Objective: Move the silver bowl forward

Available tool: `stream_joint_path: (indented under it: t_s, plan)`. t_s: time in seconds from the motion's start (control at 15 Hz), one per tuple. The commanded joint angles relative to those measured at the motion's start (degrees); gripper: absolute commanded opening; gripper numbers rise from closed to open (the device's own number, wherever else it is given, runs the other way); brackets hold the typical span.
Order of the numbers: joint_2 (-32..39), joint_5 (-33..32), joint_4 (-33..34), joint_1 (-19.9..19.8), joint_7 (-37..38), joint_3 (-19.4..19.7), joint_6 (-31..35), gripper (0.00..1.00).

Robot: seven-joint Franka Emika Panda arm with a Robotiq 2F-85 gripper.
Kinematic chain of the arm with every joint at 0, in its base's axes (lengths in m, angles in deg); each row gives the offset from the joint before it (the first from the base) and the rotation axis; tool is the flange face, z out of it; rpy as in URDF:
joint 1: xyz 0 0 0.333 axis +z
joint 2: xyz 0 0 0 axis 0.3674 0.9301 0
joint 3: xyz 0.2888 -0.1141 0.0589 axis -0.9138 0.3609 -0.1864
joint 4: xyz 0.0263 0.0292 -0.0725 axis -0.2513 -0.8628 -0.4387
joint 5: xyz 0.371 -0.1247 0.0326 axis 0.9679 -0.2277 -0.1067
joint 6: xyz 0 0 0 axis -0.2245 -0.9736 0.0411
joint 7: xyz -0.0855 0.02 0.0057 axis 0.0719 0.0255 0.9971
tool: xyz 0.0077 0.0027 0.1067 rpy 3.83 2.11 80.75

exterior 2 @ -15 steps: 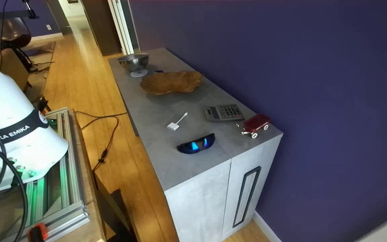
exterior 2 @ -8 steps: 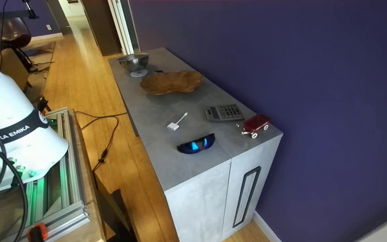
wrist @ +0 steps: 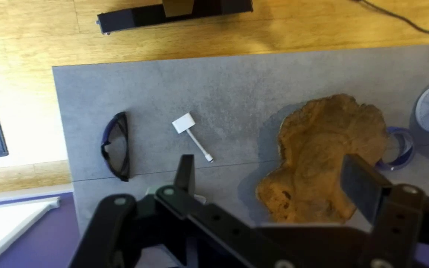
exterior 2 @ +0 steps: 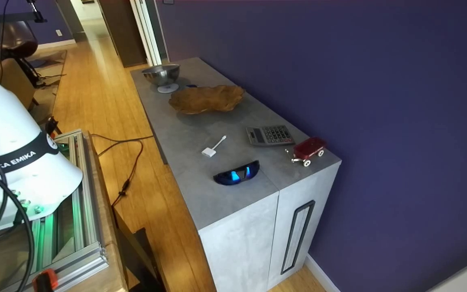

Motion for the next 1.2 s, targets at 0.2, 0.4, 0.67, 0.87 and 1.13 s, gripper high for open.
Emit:
stream_joint_path:
  t_s: [0.2, 0.4, 0.67, 0.87, 1.13]
  plan:
    - [7.0, 1.5, 1.9, 10.8, 5.1, -14.5, 1.0, 1.0]
    - [7.8, 0.7, 3.2, 14.4, -2.7, -15.8, -1.1, 1.0]
    - [7.4, 0.6, 2.0, 14.6, -0.8, -16.3, 0.5, 1.0]
    - [11.4, 5.5, 2.8, 14.5, 4.6, -16.8, 3.7, 1.0]
    - [22.0, 18.0, 4.9, 17.1, 9.8, -19.5, 13.0, 1.0]
